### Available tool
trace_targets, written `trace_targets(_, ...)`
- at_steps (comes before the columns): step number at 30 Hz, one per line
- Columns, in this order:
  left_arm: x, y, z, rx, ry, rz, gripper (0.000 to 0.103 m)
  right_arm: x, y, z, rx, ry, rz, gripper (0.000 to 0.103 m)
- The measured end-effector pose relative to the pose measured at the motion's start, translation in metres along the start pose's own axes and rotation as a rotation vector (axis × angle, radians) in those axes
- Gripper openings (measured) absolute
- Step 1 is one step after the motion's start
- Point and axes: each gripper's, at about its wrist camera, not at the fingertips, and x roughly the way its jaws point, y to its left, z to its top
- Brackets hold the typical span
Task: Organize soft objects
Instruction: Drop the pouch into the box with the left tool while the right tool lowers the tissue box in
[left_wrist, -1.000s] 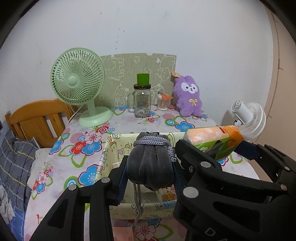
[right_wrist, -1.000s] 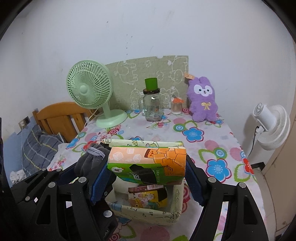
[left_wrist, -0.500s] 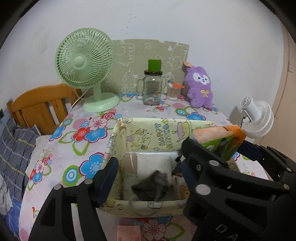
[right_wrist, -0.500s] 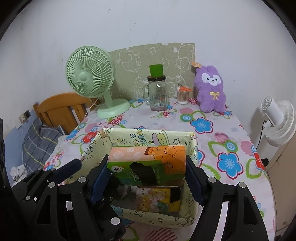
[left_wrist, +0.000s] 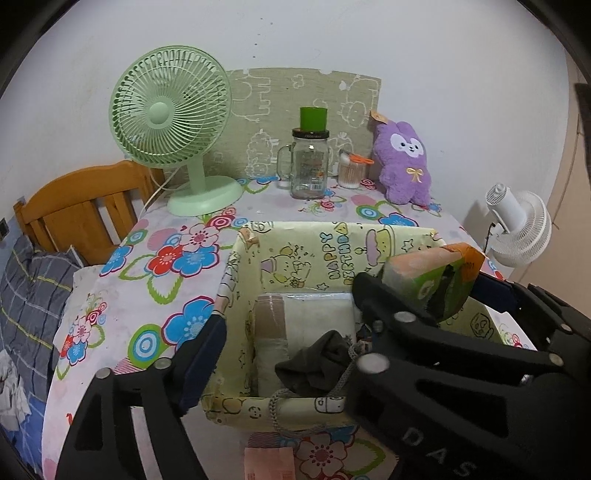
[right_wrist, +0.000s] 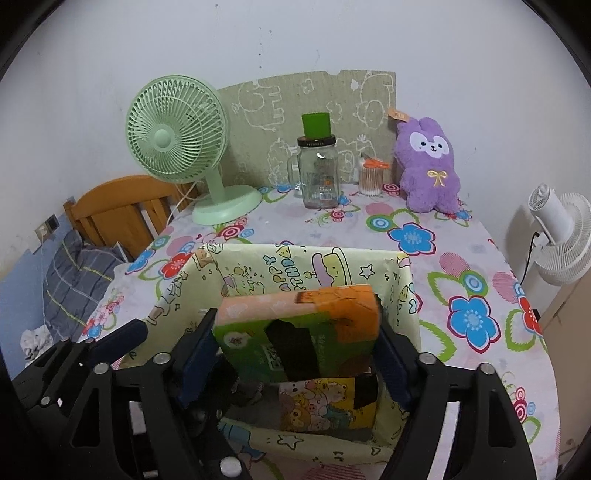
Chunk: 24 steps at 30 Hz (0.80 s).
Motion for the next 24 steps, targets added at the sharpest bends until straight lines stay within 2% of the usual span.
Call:
trace_targets(2,0.001,-0.001,0.000,0.004,0.001,-0.005,0.088,0.001,-0.001,-0.001,0.005,-0.001,0.001,0.090)
trace_targets(4,0.001,-0.002,0.000,0.006,0.002,-0.007,0.091,0.000,-0.002,-0.001,0.007,-0.003,-0.008,0.091)
trace_targets(9,0.003,-0.003,-0.001,-0.016,0.011,-0.025,0.095,-0.004,-0.007,-0.002,0.016,-0.010,-0.021,0.092)
trace_targets(16,-0.007,-0.004,-0.003,-0.014,-0.006,-0.011,0.099,-0.014,-0.010,-0.004,0.018,-0.024,-0.005,0.092)
trace_targets(24,-0.023,-0.008,-0.004,-0.002,-0.029,-0.012,0.099,-0.031,-0.006,-0.006,0.014,-0.048,0.006,0.092)
